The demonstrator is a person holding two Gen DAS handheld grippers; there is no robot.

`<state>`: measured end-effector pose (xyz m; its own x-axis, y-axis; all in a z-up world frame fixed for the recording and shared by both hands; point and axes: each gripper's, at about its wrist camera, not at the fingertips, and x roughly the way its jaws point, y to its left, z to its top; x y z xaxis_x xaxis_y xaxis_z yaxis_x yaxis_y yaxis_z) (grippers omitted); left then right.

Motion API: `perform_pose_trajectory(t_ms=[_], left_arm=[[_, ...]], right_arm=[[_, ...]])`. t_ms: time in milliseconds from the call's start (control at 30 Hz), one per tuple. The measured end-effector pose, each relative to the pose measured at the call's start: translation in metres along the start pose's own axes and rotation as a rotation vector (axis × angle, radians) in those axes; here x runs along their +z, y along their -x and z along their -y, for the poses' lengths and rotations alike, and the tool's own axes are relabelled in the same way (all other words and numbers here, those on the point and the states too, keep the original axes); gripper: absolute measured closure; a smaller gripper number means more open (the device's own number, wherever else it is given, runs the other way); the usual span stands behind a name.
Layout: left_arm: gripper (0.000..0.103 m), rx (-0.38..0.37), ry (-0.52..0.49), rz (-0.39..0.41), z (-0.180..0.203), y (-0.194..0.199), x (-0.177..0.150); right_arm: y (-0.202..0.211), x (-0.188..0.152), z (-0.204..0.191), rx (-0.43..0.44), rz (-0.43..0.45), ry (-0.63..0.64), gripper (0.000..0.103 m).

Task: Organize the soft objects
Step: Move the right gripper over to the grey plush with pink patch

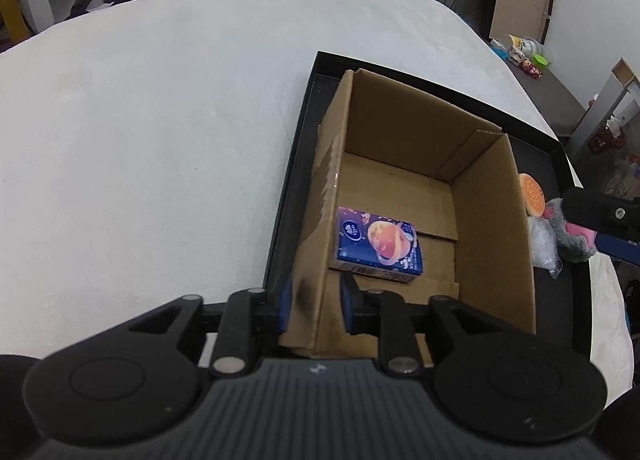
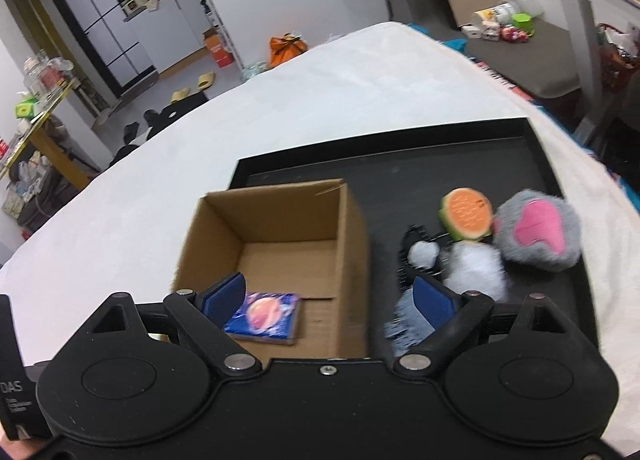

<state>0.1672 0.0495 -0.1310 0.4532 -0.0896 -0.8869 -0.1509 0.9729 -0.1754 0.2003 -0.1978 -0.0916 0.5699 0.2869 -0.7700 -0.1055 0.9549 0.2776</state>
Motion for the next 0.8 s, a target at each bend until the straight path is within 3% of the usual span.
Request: perform_pose_trajectory(t_ms=[133,200,267,500,800], left_arm=[[0.054,0.015,-0.012,0.004,0.005,0.001,0.003],[0.041,0.026,-0.009,0.014,0.007,0.003,0.005],[0.037,0.04,0.003,0.019,0.009,0.003,0.007],[0.029,0.064,0.027,0.046,0.013,0.008,0.014],[0.027,0.104,0.016,0.048,0.023,0.004,0.019]], right_arm=[[0.001,0.002,0.016,-0.033,0.007,-0.014,0.012],[0.001,0.003,0.024,-0.043,0.01,-0.024,0.011],[0.001,0.005,0.03,-0.052,0.013,-0.029,0.006],[-0.001,0.008,0.057,-0.063,0.033,-0.072,0.002],[-0.006,0.012,0.099,-0.087,0.055,-0.131,0.002]])
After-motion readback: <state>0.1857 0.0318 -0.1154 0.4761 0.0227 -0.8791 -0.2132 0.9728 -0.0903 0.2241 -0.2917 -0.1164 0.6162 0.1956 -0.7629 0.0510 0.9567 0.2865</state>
